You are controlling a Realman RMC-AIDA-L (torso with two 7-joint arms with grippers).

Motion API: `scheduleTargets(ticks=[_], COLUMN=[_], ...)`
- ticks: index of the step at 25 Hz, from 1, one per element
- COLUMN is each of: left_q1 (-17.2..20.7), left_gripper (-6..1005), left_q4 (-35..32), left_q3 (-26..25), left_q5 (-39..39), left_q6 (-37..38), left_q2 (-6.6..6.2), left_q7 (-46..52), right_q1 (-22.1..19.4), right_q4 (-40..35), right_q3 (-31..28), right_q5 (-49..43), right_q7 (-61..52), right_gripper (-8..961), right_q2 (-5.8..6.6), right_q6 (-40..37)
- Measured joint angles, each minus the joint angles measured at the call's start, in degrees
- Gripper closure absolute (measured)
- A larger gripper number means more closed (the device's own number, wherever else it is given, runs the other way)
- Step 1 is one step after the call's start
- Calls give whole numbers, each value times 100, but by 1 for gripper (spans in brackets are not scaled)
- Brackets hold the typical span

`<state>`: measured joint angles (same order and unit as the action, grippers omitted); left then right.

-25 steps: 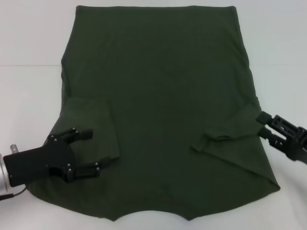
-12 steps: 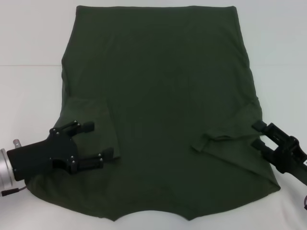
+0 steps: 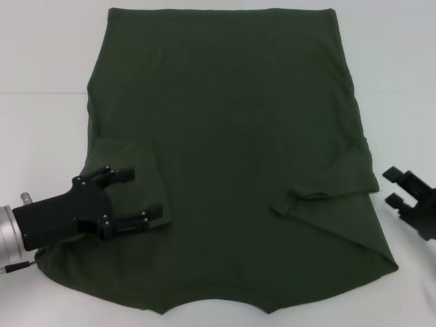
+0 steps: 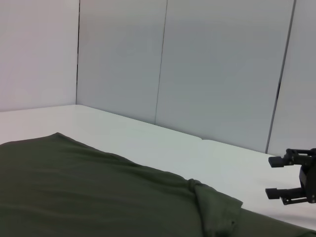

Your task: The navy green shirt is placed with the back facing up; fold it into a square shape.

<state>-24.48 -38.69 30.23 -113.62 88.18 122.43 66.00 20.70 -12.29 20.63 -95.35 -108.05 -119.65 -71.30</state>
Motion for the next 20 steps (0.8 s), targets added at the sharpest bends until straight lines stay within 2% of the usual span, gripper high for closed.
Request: scheduleTargets(ticks=[7, 20], left_q1=[-29, -65], left_gripper=[52, 52], left_q4=[31, 28], left_q3=[0, -1], left_q5=[0, -2], left_q6=[-25, -110], left_q2=[0, 9], left_q7=[0, 11], right_q1=[102, 547], right_q4=[-96, -64], right_q3=[-121, -64], right_q5=[-1, -46], right_q7=[168, 367], right_gripper=[139, 139], right_q2=[16, -15], right_q6=[412, 1118])
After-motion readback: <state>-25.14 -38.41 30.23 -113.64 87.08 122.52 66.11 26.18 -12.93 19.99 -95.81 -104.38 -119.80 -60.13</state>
